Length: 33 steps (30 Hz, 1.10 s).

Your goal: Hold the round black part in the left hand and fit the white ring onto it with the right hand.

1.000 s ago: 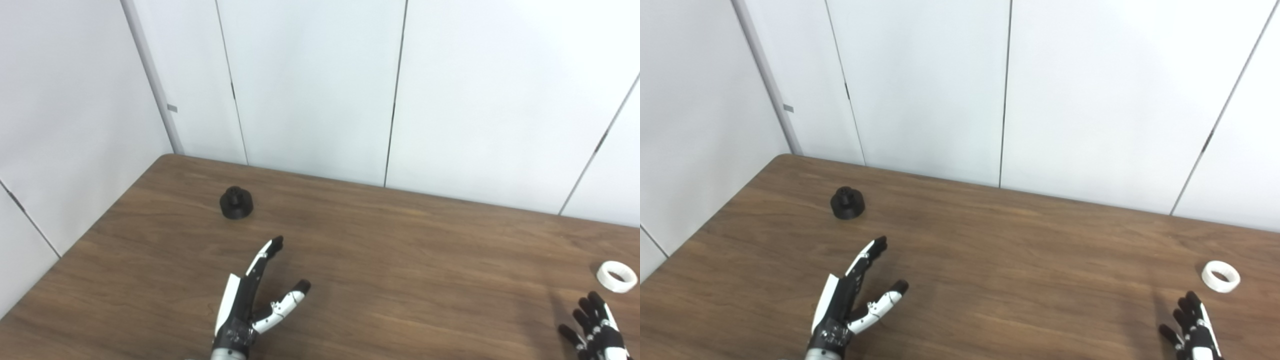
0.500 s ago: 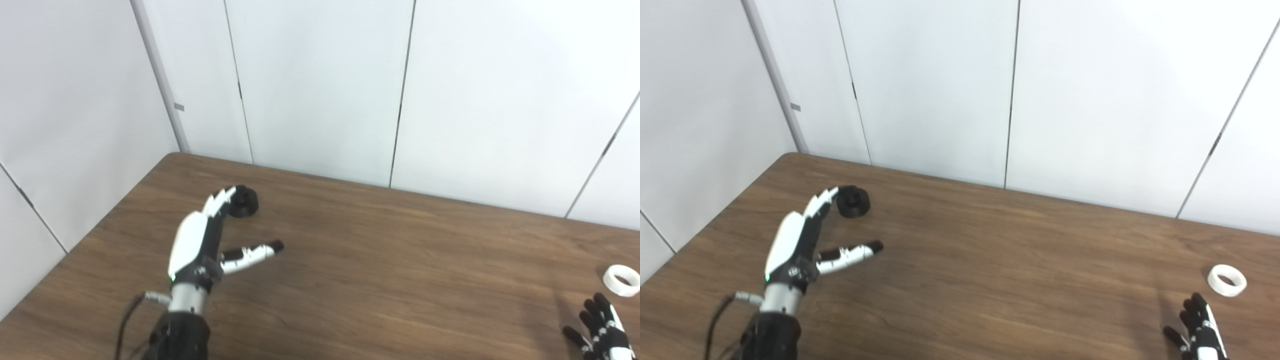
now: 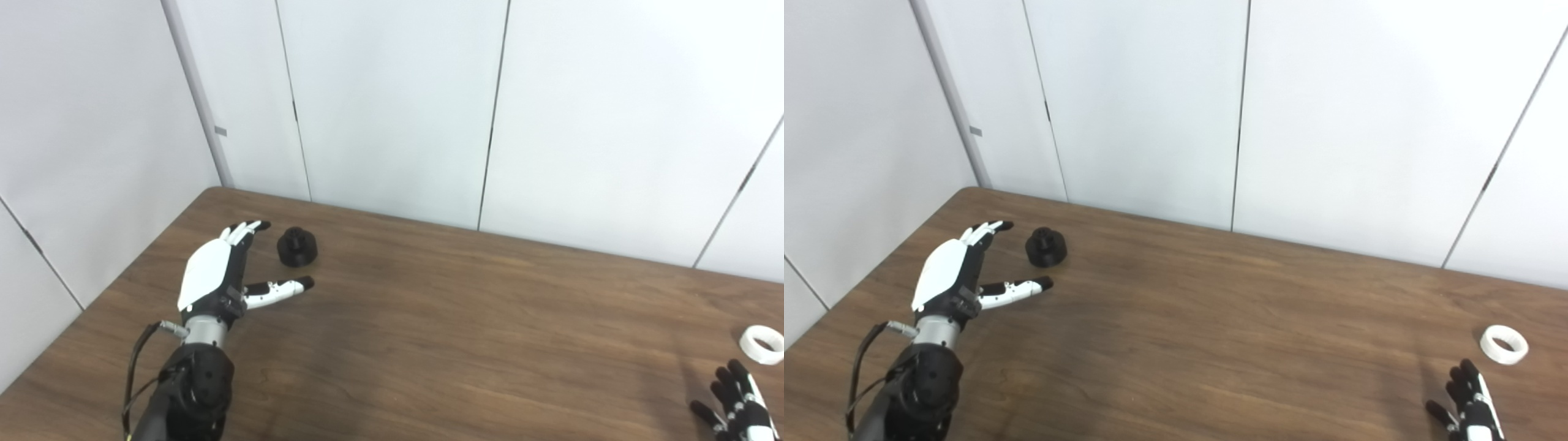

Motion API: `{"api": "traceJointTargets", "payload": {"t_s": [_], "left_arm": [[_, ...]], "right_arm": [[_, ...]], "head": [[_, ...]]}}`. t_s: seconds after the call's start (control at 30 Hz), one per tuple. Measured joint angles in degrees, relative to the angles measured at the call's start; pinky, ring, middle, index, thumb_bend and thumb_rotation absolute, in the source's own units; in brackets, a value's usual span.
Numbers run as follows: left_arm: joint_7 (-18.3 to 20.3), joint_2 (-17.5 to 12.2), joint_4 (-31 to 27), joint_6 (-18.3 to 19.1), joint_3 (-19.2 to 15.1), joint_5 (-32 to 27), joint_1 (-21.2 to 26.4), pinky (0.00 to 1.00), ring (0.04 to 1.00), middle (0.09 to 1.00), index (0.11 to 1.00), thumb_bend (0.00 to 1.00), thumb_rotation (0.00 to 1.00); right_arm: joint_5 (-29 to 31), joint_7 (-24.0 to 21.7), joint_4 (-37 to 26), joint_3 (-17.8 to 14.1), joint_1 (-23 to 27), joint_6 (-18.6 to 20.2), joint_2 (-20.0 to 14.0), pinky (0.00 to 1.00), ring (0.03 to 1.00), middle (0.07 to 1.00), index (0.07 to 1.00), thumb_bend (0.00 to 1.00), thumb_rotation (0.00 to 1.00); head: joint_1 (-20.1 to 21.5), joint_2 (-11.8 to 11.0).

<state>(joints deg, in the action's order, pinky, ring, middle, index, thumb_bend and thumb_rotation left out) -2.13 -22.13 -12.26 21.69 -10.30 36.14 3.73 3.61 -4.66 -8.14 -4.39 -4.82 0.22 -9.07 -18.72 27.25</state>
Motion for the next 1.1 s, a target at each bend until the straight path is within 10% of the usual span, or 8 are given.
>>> {"api": "traceJointTargets", "payload": {"t_s": [1.1], "left_arm": [[0.99, -5.32, 31.34, 1.59, 7.15, -5.17, 17.99, 1.0, 1.0, 0.963, 0.896, 1.0, 0.52]], "right_arm": [[-1.22, 0.01, -2.88, 0.11, -0.14, 2.93, -0.05, 1.0, 0.972, 0.971, 0.976, 0.42, 1.0]], "head": [[0.7, 0.97]]}}
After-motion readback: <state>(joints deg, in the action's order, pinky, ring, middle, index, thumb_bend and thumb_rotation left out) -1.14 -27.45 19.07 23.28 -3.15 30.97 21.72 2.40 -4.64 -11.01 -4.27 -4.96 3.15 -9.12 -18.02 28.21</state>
